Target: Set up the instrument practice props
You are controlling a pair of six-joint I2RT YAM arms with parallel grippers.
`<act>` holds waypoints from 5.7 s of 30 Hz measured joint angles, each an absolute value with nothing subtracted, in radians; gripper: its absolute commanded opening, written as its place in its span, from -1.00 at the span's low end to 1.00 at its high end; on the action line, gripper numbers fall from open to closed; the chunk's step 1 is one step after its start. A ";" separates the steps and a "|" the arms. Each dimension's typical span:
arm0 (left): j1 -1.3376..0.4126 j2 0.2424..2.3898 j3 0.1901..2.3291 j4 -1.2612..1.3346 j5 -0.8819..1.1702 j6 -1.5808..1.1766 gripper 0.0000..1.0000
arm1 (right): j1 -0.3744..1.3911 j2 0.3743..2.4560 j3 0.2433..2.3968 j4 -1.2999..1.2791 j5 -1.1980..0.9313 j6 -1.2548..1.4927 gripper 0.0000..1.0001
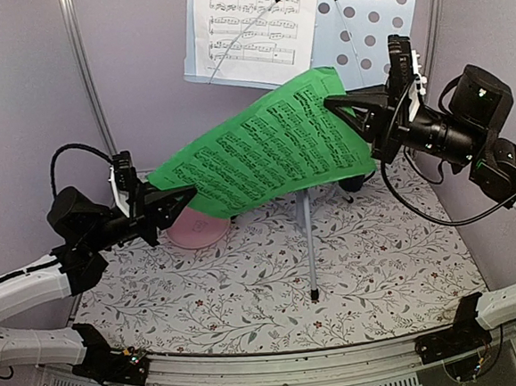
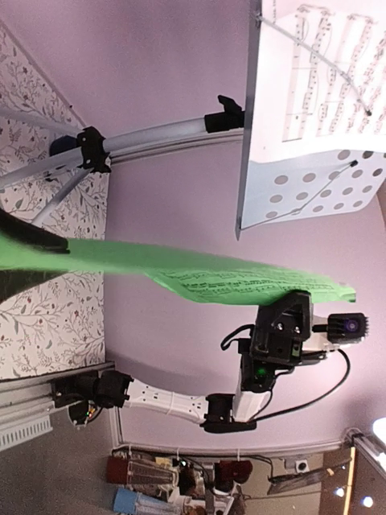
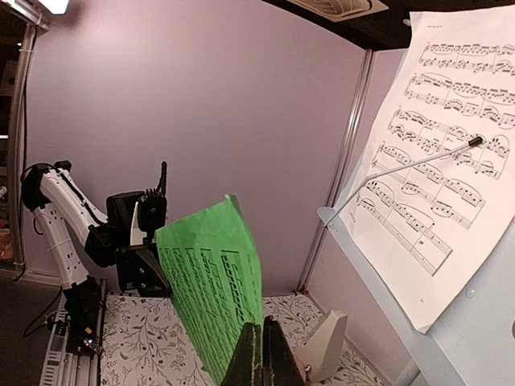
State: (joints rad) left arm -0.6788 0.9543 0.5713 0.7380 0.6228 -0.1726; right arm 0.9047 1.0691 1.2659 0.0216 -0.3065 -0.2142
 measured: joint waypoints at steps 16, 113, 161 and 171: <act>-0.662 0.983 1.045 -0.048 0.617 0.158 -1.00 | 0.888 1.129 1.512 -0.410 -0.087 -0.273 0.98; -0.815 1.150 0.996 0.384 0.524 -0.036 0.62 | 0.969 1.061 1.281 0.082 -0.176 -0.088 -1.00; -0.884 1.369 1.246 0.552 0.649 -0.091 -0.77 | 0.933 0.996 1.246 0.239 -0.305 -0.044 -1.00; -0.890 1.421 1.340 0.572 0.653 -0.195 -1.00 | 0.908 1.014 1.238 0.256 -0.231 -0.038 -0.25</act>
